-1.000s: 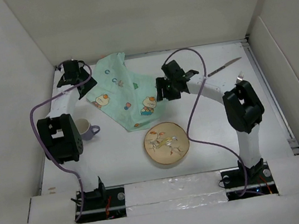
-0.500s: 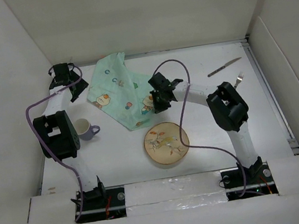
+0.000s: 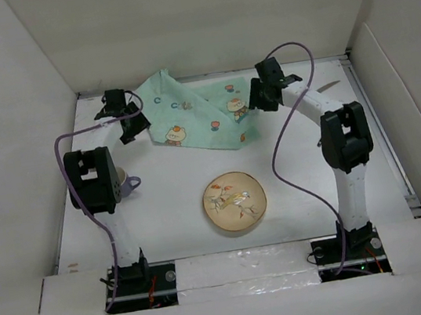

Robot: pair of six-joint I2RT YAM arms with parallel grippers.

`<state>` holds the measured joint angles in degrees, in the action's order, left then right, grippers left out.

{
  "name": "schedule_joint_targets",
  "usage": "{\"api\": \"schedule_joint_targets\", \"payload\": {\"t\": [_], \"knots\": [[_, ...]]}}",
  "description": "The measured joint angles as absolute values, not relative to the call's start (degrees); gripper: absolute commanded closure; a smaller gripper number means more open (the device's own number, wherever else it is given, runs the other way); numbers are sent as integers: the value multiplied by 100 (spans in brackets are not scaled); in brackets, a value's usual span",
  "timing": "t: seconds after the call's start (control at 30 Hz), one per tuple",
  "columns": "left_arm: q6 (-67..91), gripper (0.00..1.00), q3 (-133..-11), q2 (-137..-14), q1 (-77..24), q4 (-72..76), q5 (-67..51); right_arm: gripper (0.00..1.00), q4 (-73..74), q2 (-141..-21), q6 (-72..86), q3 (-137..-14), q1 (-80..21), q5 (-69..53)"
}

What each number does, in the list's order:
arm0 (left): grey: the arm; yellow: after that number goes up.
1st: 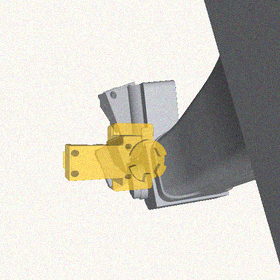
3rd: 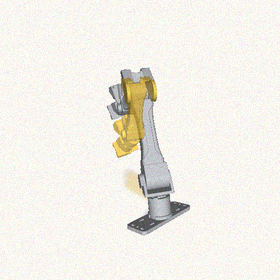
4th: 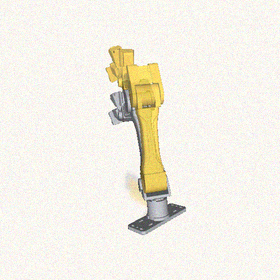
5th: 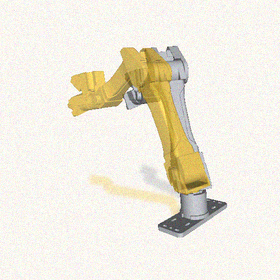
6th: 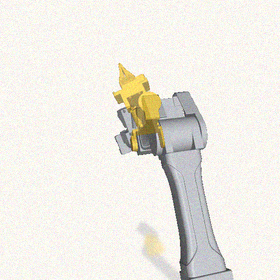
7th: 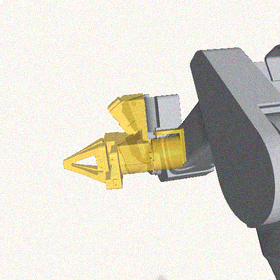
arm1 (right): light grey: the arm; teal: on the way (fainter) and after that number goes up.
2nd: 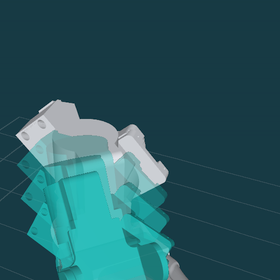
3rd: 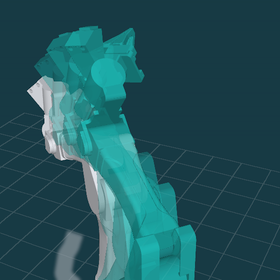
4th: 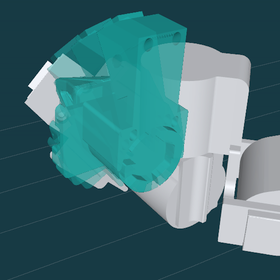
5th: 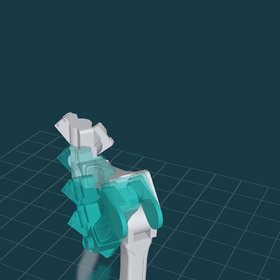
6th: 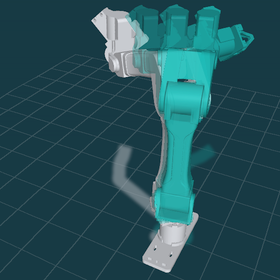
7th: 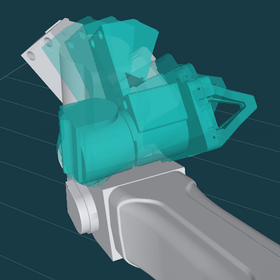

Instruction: Set the dinner table for one person

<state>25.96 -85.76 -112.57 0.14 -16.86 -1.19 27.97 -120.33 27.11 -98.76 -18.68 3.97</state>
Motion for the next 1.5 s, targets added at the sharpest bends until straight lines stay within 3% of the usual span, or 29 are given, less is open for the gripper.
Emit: {"api": "schedule_joint_targets", "payload": {"t": [0.07, 0.13, 0.17, 0.27, 0.3, 0.37, 0.47, 0.5, 0.67, 0.83, 0.9, 0.97, 1.0, 1.03, 1.07, 1.27, 1.43, 1.47, 1.5], "knots": [[2552, 41, -8632, -11399, -143, -1763, -174, 32, 2877, -12011, 2615, -9909, -1693, 443], [2510, 41, -8711, -11561, -309, -1796, -259, 32, 2829, -11920, 2587, -9754, -1623, 473], [2506, 41, -8715, -11579, -320, -1796, -257, 38, 2825, -11832, 2587, -9596, -1619, 475], [2475, 42, -8726, -11614, -338, -1809, -274, 69, 2764, -11369, 2659, -8836, -1621, 451], [2460, 42, -8770, -11625, -325, -1846, -270, 71, 2775, -11244, 2681, -8646, -1623, 421], [2432, 42, -8965, -11710, -307, -1927, -248, 62, 2773, -11054, 2757, -8355, -1645, 360], [2412, 42, -9343, -11928, -290, -1946, -207, 39, 2759, -11021, 2794, -8197, -1726, 368], [2405, 41, -9428, -12003, -287, -1938, -185, 37, 2746, -11028, 2812, -8149, -1772, 379], [2394, 41, -9743, -12381, -327, -2078, -165, 35, 2794, -11203, 2814, -8128, -2034, 416], [2386, 44, -10033, -12733, -460, -2130, -139, 41, 2923, -11743, 2792, -8552, -2224, 609], [2388, 51, -10077, -12750, -515, -2130, -156, 50, 2978, -11893, 2783, -8761, -2270, 652], [2405, 62, -10097, -12766, -550, -2126, -189, 72, 3028, -12003, 2768, -8912, -2324, 687], [2425, 79, -10099, -12772, -567, -2123, -215, 93, 3035, -12049, 2773, -8960, -2333, 687], [2447, 90, -10099, -12779, -582, -2123, -239, 100, 3041, -12070, 2766, -8986, -2333, 687], [2458, 100, -10101, -12794, -587, -2123, -263, 100, 3028, -12088, 2794, -8997, -2333, 676], [2482, 100, -10444, -12851, -596, -2303, -285, 100, 2950, -12033, 2827, -8936, -2324, 663], [2307, 100, -11852, -12838, -775, -2867, 200, 100, 2880, -11528, 2812, -8726, -2279, 624], [2228, 90, -12173, -12776, -869, -2917, 375, 100, 2873, -11391, 2808, -8718, -2252, 620], [2128, 57, -12366, -12652, -993, -2915, 552, 100, 2849, -11233, 2805, -8715, -2217, 613]]}}
